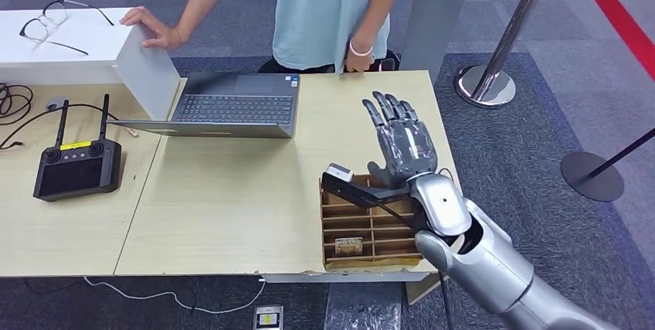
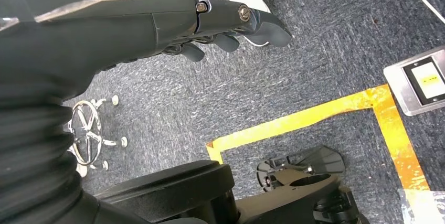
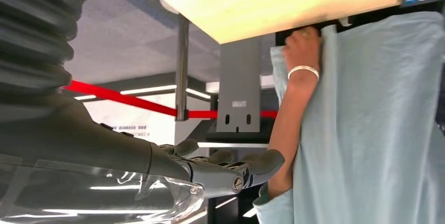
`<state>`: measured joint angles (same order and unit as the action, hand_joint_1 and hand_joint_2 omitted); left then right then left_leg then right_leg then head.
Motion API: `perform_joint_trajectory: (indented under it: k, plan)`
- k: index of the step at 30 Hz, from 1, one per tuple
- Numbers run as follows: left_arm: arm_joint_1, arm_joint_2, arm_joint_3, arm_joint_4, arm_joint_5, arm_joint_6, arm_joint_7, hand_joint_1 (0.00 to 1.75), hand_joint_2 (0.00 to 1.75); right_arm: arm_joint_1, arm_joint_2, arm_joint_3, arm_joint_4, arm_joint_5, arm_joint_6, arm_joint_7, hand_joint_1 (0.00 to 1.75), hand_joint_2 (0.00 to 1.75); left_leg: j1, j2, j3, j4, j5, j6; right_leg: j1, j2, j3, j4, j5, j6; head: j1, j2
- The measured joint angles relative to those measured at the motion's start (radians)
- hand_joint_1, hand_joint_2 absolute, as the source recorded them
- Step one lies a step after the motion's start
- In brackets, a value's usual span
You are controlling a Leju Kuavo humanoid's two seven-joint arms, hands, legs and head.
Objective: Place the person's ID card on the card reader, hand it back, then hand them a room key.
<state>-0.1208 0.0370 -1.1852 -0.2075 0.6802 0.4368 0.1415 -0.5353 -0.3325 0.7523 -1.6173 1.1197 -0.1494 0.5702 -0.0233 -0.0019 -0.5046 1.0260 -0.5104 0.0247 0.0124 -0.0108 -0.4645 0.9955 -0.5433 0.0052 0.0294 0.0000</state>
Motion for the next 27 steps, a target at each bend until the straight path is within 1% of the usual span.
perform_joint_trajectory:
  k: [4, 8, 13, 14, 15, 16, 17, 18, 19, 20, 27]
  plan:
    - [0.0, 0.0, 0.0, 0.0, 0.007, 0.0, -0.003, 0.0, 1.75, 0.008, 0.0, 0.005, -0.039, -0.02, 0.022, 0.004, 0.0, 1.75, 0.0, 0.0, 0.0, 0.0, 0.0, 0.0, 0.0, 0.0, 0.0, 0.0, 0.0, 0.0, 0.0, 0.0]
    - [0.001, 0.0, 0.002, 0.0, 0.018, 0.002, -0.009, 0.0, 1.75, 0.02, -0.001, 0.012, -0.098, -0.067, 0.076, 0.023, 0.0, 1.75, 0.0, 0.0, 0.0, 0.0, 0.0, 0.0, 0.0, 0.0, 0.0, 0.0, 0.0, 0.0, 0.0, 0.0]
    - [0.002, 0.0, 0.002, 0.0, 0.024, 0.003, -0.011, 0.0, 1.75, 0.026, -0.003, 0.018, -0.153, -0.089, 0.101, 0.033, 0.0, 1.75, 0.0, 0.0, 0.0, 0.0, 0.0, 0.0, 0.0, 0.0, 0.0, 0.0, 0.0, 0.0, 0.0, 0.0]
    - [0.002, 0.0, 0.003, 0.0, 0.024, 0.003, -0.011, 0.0, 1.75, 0.026, -0.005, 0.02, -0.163, -0.099, 0.112, 0.034, 0.07, 1.75, 0.0, 0.0, 0.0, 0.0, 0.0, 0.0, 0.0, 0.0, 0.0, 0.0, 0.0, 0.0, 0.0, 0.0]
    - [0.002, 0.0, 0.003, 0.0, 0.025, 0.003, -0.01, 0.0, 1.75, 0.027, -0.007, 0.022, -0.173, -0.111, 0.126, 0.037, 0.24, 1.75, 0.0, 0.0, 0.0, 0.0, 0.0, 0.0, 0.0, 0.0, 0.0, 0.0, 0.0, 0.0, 0.0, 0.0]
    - [0.002, 0.0, 0.003, 0.0, 0.027, 0.003, -0.01, 0.0, 1.75, 0.027, -0.009, 0.025, -0.184, -0.123, 0.141, 0.042, 0.56, 1.75, 0.0, 0.0, 0.0, 0.0, 0.0, 0.0, 0.0, 0.0, 0.0, 0.0, 0.0, 0.0, 0.0, 0.0]
    - [0.002, 0.0, 0.003, 0.0, 0.028, 0.003, -0.009, 0.0, 1.75, 0.028, -0.011, 0.027, -0.194, -0.133, 0.157, 0.048, 0.93, 1.75, 0.0, 0.0, 0.0, 0.0, 0.0, 0.0, 0.0, 0.0, 0.0, 0.0, 0.0, 0.0, 0.0, 0.0]
    - [0.002, 0.0, 0.003, 0.0, 0.029, 0.004, -0.008, 0.0, 1.75, 0.028, -0.014, 0.03, -0.205, -0.142, 0.171, 0.055, 1.23, 1.75, 0.0, 0.0, 0.0, 0.0, 0.0, 0.0, 0.0, 0.0, 0.0, 0.0, 0.0, 0.0, 0.0, 0.0]
    - [0.002, 0.0, 0.003, 0.0, 0.031, 0.004, -0.007, 0.0, 1.75, 0.029, -0.018, 0.033, -0.214, -0.15, 0.183, 0.061, 1.43, 1.75, 0.0, 0.0, 0.0, 0.0, 0.0, 0.0, 0.0, 0.0, 0.0, 0.0, 0.0, 0.0, 0.0, 0.0]
    - [0.002, 0.0, 0.003, 0.0, 0.032, 0.005, -0.007, 0.0, 1.75, 0.031, -0.021, 0.036, -0.223, -0.156, 0.19, 0.065, 1.48, 1.75, 0.0, 0.0, 0.0, 0.0, 0.0, 0.0, 0.0, 0.0, 0.0, 0.0, 0.0, 0.0, 0.0, 0.0]
    - [0.002, 0.001, 0.006, 0.0, 0.034, 0.007, -0.005, 0.0, 1.75, 0.054, -0.039, 0.052, -0.254, -0.177, 0.191, 0.074, 1.41, 1.75, 0.0, 0.0, 0.0, 0.0, 0.0, 0.0, 0.0, 0.0, 0.0, 0.0, 0.0, 0.0, 0.0, 0.0]
